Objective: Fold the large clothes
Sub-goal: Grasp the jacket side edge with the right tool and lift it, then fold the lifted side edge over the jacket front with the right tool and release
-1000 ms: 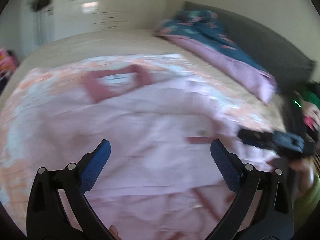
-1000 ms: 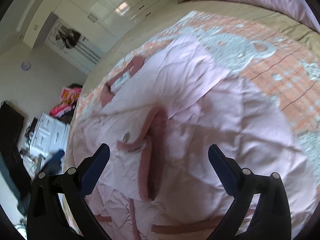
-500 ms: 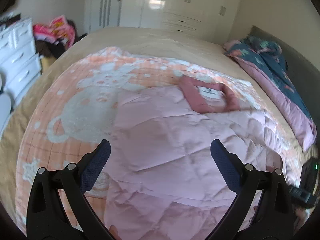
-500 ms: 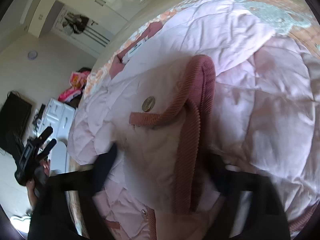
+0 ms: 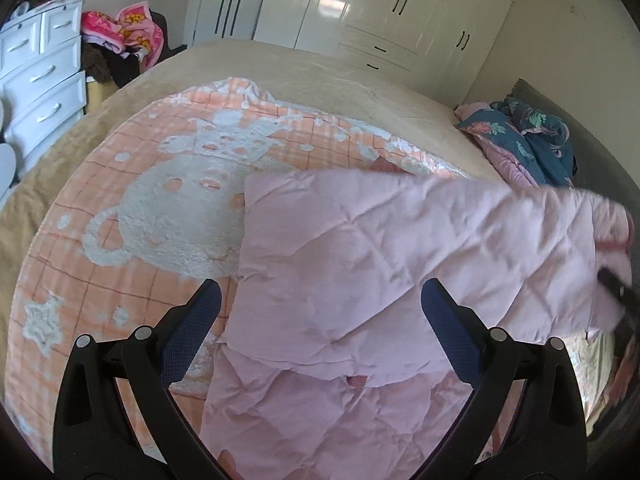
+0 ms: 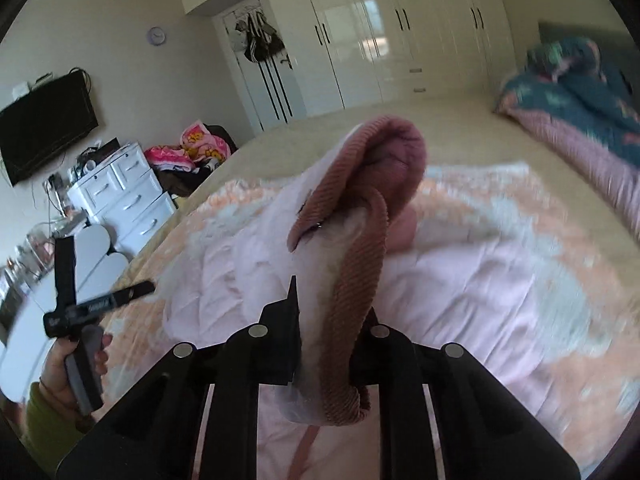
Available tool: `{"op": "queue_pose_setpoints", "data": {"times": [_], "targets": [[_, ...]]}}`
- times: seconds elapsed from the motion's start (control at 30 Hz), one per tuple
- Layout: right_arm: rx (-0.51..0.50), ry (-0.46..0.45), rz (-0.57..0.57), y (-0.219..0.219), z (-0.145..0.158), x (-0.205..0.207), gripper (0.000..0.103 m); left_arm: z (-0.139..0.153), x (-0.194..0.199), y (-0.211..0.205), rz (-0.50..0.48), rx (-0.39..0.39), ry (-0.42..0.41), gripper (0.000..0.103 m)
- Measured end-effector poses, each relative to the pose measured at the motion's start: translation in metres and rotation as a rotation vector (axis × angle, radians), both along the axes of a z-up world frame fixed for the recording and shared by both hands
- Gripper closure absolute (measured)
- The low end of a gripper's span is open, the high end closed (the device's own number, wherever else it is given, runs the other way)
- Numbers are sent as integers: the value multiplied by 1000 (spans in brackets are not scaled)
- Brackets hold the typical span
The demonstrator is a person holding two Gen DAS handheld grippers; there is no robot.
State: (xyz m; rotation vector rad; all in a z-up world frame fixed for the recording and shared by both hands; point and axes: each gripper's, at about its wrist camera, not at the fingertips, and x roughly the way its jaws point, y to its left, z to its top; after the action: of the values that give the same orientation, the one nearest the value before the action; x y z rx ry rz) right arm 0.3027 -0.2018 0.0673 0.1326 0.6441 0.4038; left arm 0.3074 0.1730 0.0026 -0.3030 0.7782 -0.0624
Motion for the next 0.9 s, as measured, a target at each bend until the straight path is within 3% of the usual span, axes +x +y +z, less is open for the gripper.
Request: {"op": "queue_pose_setpoints", "data": {"times": [0.17,0.53,0.73,0.8,0.9], "targets": [[-45,54,-30,-5,-21,24,87,-4,3,-9,-16,15,8,9],[-41,151,-87,-13,-67,39,82,-17,11,-35,-64,53,24,9],[-62,179,-142,-21,-75,42,60,-20,12,-60,-121,95,8,9],[-62,176,-181,-27,-75,40,42,-21,12,-67,-139,114,3,10],[-83,124,-220,-32,-68,33,35,-30,16,-73,-157,127,33,17]]}}
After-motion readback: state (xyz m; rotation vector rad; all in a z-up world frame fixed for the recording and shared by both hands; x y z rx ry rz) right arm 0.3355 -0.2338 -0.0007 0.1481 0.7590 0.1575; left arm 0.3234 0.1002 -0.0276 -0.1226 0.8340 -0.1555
